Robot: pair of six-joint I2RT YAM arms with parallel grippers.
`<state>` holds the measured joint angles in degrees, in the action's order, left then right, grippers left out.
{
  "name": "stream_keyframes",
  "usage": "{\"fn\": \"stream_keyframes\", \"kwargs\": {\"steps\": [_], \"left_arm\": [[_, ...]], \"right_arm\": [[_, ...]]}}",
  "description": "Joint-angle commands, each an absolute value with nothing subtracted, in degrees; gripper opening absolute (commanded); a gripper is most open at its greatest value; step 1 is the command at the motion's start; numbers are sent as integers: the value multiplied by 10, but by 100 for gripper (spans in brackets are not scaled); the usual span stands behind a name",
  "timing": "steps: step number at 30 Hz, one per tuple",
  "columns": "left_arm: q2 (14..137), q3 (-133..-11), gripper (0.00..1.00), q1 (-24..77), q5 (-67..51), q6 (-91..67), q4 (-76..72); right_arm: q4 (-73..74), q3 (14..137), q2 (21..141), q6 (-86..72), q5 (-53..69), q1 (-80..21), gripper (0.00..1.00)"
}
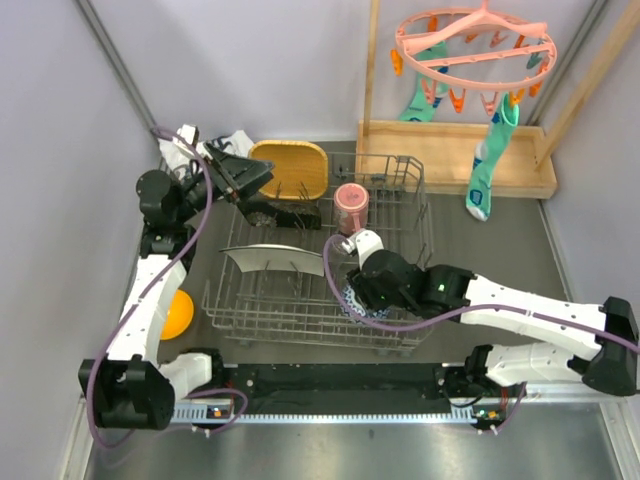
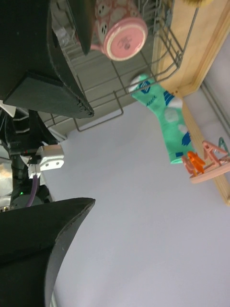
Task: Load the mixed dishes into the dish rack
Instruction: Place the bowl upside down on the dish rack
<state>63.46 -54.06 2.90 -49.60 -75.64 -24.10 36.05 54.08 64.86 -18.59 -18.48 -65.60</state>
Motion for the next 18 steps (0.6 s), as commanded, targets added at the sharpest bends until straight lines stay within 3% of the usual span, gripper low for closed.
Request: {"fn": "stream_keyframes", "kwargs": {"steps": [1, 7, 18], "left_arm": [[616, -590, 73, -11, -494, -695, -170], [616, -595, 79, -61, -509, -683, -127], [611, -599, 82, -128, -527, -664, -88]], "right_arm": [[313, 596, 667, -178, -201, -678, 0], [305, 624, 700, -163, -201, -693, 0], [294, 662, 741, -158, -202, -723, 0]]}}
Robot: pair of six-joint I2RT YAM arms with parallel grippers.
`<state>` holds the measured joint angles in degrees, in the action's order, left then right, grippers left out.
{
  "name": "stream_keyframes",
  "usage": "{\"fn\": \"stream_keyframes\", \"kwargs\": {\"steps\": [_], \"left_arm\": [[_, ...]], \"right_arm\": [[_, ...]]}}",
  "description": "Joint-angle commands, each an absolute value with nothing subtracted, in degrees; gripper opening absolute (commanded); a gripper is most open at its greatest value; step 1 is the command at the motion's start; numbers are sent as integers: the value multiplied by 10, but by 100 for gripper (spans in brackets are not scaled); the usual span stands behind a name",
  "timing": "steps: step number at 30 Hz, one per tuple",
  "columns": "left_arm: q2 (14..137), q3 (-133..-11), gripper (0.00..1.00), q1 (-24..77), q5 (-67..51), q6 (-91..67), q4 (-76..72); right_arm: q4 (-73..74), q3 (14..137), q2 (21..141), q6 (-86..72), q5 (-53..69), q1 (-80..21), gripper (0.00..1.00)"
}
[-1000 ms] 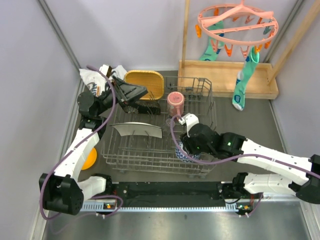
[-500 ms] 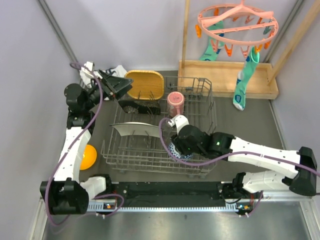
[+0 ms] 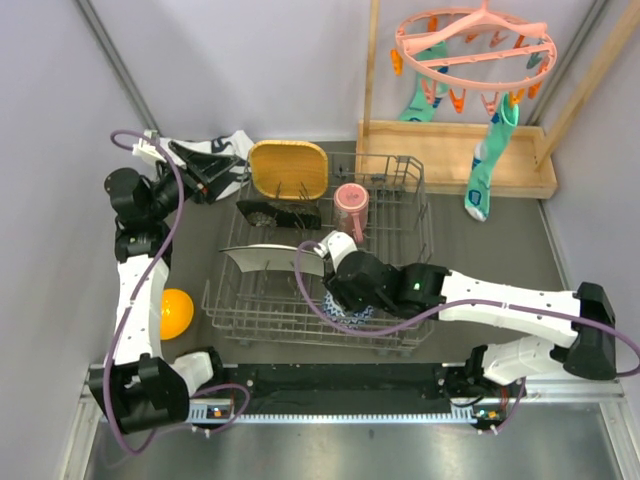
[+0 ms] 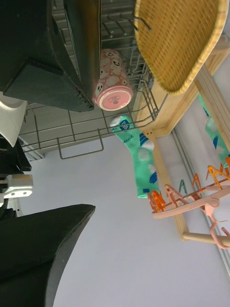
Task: Load the mixed dishes into the dish rack
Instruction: Place the bowl upside down on the dish rack
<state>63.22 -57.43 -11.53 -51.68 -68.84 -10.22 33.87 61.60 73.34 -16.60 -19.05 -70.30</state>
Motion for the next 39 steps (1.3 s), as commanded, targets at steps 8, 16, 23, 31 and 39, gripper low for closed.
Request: {"fn": "stream_keyframes", "kwargs": {"steps": [8, 16, 23, 31, 39], "left_arm": [[613, -596, 83, -135, -516, -662, -83], [611, -593, 83, -137, -521, -663, -85], [608, -591, 83, -138, -521, -664, -88], [610, -586, 83, -139, -524, -669, -92], [608, -581, 83, -141, -526, -672, -98]], "right_arm": [[283, 682, 771, -156, -199, -741, 0], [275, 696, 788, -151, -196, -755, 0], [286, 708, 786, -150, -201, -762, 0], [296, 729, 788, -145, -185, -777, 0], [317, 749, 789, -149, -189, -814, 0]]}}
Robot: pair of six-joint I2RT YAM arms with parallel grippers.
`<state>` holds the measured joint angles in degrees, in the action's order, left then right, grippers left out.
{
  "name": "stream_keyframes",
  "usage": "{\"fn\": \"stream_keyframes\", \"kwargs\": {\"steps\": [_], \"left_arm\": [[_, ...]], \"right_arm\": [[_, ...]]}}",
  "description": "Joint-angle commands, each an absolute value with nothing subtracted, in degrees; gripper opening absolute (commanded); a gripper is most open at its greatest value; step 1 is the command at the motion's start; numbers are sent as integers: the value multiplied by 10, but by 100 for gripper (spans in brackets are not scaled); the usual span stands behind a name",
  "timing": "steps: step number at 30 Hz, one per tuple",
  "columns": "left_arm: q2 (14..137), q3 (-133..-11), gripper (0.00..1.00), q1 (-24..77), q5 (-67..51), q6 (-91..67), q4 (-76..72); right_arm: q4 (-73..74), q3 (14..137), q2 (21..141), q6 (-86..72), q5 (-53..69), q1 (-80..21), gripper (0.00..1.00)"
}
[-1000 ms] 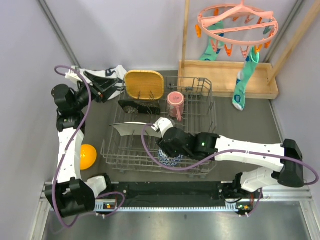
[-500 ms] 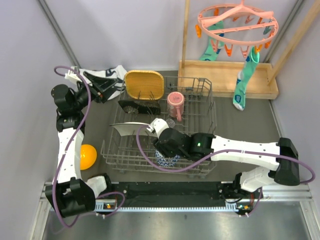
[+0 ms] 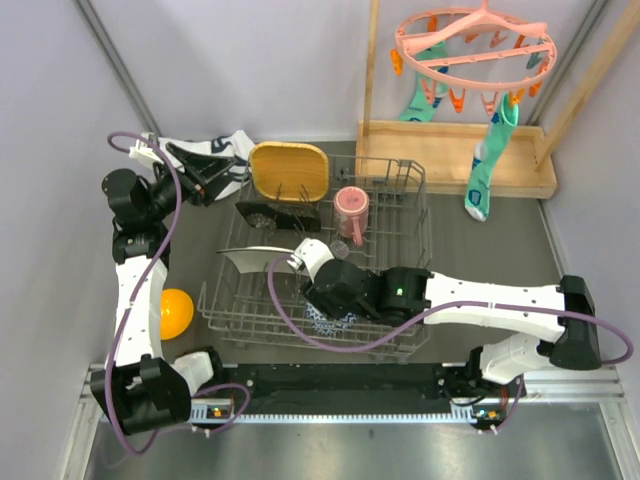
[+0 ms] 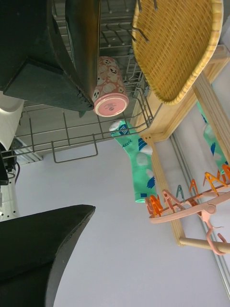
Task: Load the mixed dishes into the dish rack
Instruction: Place the bowl upside down on the dish rack
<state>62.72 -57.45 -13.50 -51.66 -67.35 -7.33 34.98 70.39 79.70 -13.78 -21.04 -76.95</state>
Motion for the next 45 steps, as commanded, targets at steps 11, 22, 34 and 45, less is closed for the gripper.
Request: {"fn": "stream_keyframes", "kwargs": {"steps": [11, 22, 34, 45], "left_arm": [[610, -570, 83, -141, -530, -685, -113], [612, -569, 83, -141, -530, -693, -124], [612, -565, 83, -144, -533, -691, -123], [613, -556, 83, -146, -530, -688, -124]], "right_arm": [[326, 746, 785, -166, -192, -827, 0], [335, 771, 773, -145, -193, -824, 0], [308, 766, 763, -105, -102, -786, 0], [326, 772, 738, -55, 12, -737, 0]]}}
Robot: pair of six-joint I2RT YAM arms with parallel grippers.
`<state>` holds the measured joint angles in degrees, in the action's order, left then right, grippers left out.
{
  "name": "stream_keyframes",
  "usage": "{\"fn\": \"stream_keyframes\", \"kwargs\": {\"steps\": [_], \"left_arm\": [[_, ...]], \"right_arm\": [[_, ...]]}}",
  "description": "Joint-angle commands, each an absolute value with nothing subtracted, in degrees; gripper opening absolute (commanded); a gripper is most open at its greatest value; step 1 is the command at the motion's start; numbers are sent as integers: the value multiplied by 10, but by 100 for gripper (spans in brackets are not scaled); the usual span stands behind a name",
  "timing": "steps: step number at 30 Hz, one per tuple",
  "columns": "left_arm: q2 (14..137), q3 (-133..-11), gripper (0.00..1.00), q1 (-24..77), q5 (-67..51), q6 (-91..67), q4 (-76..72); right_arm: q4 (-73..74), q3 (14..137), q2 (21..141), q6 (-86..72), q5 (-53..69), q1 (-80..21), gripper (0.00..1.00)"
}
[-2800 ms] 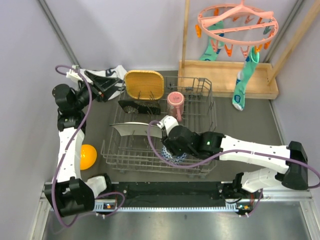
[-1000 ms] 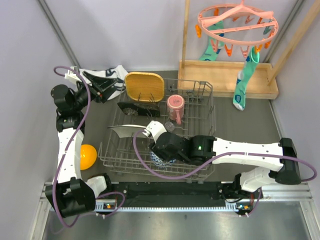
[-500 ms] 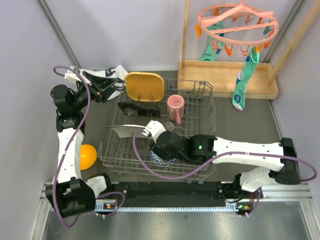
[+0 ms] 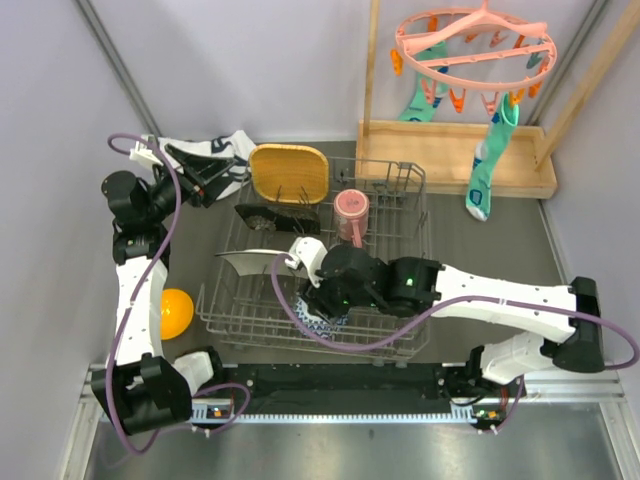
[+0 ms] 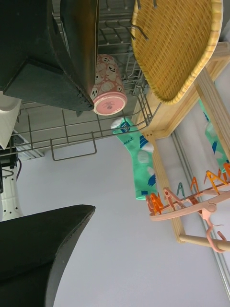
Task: Load the mixed dishes into the dish rack
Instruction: Place the bowl upside down on the dish rack
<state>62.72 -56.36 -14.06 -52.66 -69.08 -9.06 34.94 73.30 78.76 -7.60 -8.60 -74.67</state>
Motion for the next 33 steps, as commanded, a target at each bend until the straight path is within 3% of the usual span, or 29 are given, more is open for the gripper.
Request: {"fn": "stream_keyframes", "kwargs": {"steps": [1, 9, 33], "left_arm": [[613, -555, 83, -146, -530, -687, -124], [616, -557, 83, -147, -527, -687, -123], [623, -554, 83, -153, -530, -672, -113]], "right_arm": [[324, 771, 737, -44, 21, -733, 0], [326, 774, 751, -4, 74, -713, 0], [309, 798, 816, 33, 83, -691, 0]]}}
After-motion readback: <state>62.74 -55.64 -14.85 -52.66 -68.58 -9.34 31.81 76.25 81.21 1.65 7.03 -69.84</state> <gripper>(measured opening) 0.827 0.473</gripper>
